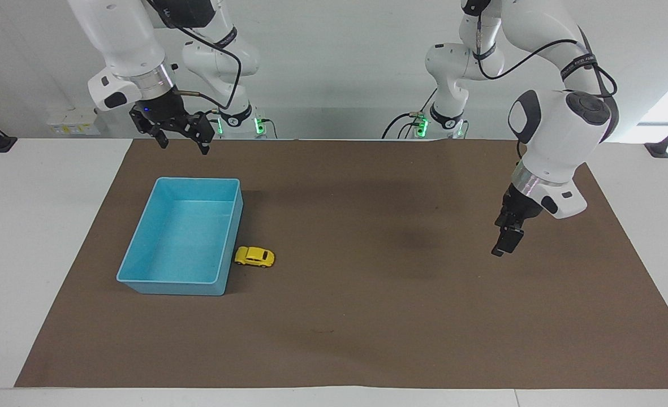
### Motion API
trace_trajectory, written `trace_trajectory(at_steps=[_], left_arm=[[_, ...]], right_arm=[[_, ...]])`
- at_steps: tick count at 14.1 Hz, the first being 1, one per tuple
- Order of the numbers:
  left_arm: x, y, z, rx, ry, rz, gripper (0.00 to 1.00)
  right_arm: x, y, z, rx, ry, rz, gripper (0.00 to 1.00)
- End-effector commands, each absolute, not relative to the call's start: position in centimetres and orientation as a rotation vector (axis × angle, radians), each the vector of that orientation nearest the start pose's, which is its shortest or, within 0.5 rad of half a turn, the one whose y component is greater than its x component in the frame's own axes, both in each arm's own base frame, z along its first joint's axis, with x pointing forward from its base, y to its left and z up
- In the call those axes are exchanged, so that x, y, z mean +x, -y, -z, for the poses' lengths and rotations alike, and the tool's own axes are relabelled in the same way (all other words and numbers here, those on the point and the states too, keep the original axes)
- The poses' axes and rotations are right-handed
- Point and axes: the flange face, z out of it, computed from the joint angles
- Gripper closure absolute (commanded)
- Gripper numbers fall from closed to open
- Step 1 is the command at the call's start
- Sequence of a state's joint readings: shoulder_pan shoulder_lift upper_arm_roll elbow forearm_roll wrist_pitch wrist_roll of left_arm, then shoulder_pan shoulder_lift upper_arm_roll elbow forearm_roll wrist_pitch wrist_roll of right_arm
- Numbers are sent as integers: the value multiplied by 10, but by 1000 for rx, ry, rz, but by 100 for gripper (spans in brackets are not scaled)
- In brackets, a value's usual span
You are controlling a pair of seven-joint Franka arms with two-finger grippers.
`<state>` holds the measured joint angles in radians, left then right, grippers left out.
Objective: Wind up and store yellow beetle car
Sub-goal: 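Lift the left gripper away as the car rolls toward the bin, then retract the left gripper while the right gripper reaches the car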
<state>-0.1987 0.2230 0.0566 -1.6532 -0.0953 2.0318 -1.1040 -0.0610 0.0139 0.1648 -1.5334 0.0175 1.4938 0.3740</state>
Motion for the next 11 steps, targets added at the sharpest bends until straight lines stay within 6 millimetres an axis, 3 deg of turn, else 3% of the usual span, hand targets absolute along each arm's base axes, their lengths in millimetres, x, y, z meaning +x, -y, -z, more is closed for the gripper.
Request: trace_trajectory(at_steps=[1,3,7,11], left_arm=[[637,85,-509,-2976,1362,128,0],[637,84,-512,-3037,1209,150,0],[630,79,-521,-3085,819,182,0],[626,76,-521,-3113,554,149,0]], right_arm=[[547,-74,-628,-3074,-569,-95,0],[546,-93,-626,-3036,-767,-100,0],[550,-104,-617,-2947,-1067,-107,0],[557,-108,-597,-2840,-1331,-95,0]])
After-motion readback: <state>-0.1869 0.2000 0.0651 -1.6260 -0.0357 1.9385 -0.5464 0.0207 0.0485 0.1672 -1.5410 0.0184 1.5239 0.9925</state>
